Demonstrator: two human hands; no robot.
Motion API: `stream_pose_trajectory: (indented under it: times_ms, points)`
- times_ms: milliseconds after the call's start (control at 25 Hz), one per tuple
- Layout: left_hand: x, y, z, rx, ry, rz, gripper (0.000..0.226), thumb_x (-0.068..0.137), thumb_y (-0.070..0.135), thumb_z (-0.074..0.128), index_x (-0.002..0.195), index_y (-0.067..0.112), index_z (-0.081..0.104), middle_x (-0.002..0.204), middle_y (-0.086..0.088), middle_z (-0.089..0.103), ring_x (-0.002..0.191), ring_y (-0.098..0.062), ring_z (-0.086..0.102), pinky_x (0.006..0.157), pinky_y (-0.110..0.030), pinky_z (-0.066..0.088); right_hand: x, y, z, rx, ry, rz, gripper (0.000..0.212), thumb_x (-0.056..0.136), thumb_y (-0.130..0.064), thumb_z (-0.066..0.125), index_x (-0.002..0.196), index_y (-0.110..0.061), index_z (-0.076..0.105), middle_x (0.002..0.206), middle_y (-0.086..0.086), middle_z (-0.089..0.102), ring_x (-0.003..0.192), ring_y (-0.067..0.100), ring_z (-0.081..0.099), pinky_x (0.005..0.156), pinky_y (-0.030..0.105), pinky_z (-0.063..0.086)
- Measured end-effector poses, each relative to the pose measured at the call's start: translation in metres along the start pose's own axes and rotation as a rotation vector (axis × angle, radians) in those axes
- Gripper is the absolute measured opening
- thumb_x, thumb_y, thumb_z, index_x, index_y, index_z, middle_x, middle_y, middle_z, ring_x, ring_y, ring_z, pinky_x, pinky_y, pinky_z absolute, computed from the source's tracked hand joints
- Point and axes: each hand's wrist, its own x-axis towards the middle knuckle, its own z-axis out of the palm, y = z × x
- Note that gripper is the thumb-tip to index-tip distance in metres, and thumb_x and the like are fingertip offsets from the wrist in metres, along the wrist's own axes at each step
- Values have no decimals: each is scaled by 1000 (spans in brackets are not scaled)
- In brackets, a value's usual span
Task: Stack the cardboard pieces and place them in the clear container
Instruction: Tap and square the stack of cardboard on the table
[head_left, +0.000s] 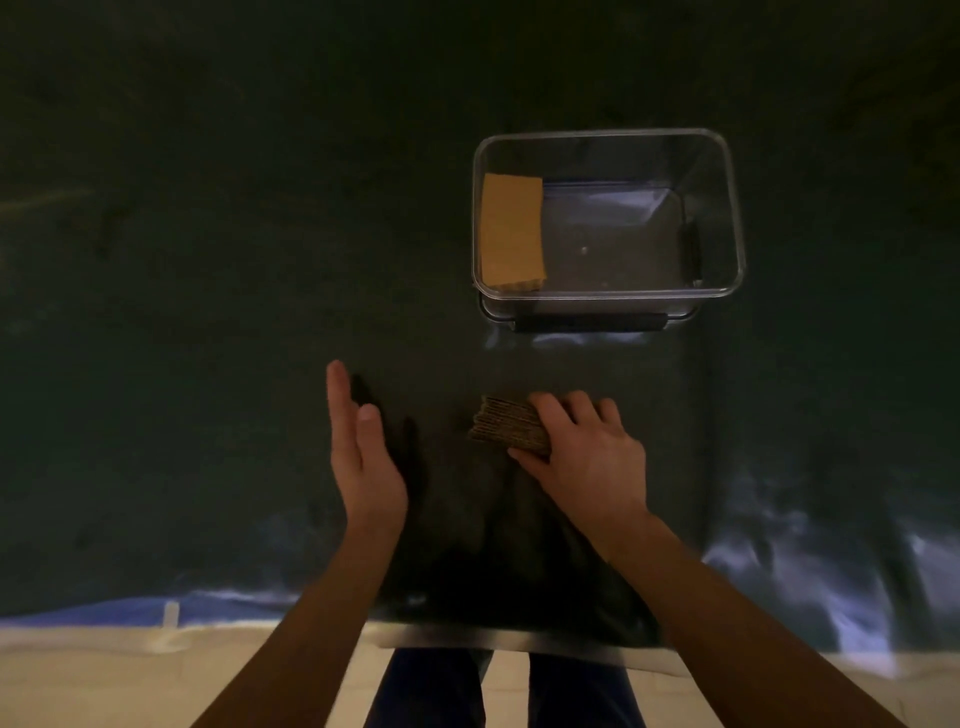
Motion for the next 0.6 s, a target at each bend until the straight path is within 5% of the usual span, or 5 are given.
stream_pose_trajectory:
  times_ms: [200, 360, 520, 600]
  points:
    - [-56, 12, 52, -64, -437, -143, 65, 91, 46, 45, 152, 26, 34, 153, 10, 42, 141, -6, 39, 114, -25, 33, -1, 2, -2, 17, -17, 8, 55, 80, -53, 68, 126, -26, 55, 113, 4, 63, 100, 29, 57, 56, 39, 57]
    - [-33, 17, 49, -253, -162, -195, 66, 95, 38, 41, 155, 21, 22, 160, 9, 30, 145, 0, 28, 121, -26, 22, -2, 1, -2, 0, -15, 7, 54, 78, -52, 70, 124, -26, 56, 111, 3, 63, 100, 28, 57, 55, 37, 55]
    - [-52, 26, 57, -130, -477, -204, 65, 91, 46, 50, 152, 30, 33, 153, 15, 42, 140, -1, 38, 120, -36, 28, -4, 4, -2, 14, 3, -9, 54, 77, -47, 73, 122, -22, 58, 109, 6, 65, 96, 29, 59, 54, 38, 56]
    - [-34, 23, 48, -190, -386, -201, 58, 93, 40, 47, 149, 29, 33, 158, 7, 37, 143, -3, 34, 122, -37, 23, -5, 6, -1, -11, -5, -25, 59, 76, -50, 73, 127, -25, 54, 113, 4, 64, 99, 28, 58, 57, 39, 57]
